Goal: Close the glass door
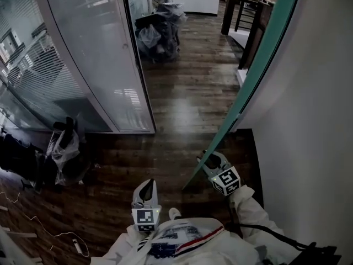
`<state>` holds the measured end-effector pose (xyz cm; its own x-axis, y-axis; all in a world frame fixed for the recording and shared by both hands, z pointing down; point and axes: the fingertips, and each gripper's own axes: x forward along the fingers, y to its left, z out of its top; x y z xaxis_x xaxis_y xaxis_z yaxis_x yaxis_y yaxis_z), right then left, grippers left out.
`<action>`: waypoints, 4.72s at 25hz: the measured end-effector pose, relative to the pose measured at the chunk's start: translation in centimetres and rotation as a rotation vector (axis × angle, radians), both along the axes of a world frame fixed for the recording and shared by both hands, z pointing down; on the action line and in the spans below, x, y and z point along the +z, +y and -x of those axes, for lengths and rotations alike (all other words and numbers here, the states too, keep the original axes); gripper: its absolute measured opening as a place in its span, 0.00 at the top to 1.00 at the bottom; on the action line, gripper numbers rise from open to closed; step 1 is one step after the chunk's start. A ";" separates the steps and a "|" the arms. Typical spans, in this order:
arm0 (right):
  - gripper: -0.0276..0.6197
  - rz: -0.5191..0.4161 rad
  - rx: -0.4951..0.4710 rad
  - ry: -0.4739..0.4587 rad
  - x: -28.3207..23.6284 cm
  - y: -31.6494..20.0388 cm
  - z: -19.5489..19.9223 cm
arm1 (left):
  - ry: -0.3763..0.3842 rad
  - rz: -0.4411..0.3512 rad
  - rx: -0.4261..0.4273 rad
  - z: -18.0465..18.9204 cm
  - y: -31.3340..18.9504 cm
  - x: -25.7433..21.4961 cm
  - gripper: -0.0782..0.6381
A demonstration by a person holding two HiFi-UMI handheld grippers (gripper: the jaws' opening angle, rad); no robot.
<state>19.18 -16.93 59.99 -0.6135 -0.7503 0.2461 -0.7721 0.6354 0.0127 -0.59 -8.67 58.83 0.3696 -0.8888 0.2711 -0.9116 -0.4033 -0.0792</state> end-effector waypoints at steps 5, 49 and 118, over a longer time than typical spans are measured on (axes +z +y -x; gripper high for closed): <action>0.74 -0.013 0.038 -0.014 -0.3 -2.0 0.9 | -0.021 0.025 -0.054 3.3 -0.2 1.5 0.89; 0.75 -0.050 0.086 -0.011 0.1 -19.4 12.4 | -0.082 -0.008 -0.455 12.9 -11.9 -0.5 0.89; 0.74 0.007 0.396 0.033 -2.9 -44.2 15.7 | -0.021 0.029 -0.060 22.0 -44.1 -1.3 0.89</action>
<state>3.45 -61.09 57.13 -0.2686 -0.9256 0.2667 -0.9567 0.2886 0.0383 -22.57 -52.76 57.58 0.3101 -0.9007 0.3042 -0.9325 -0.3505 -0.0873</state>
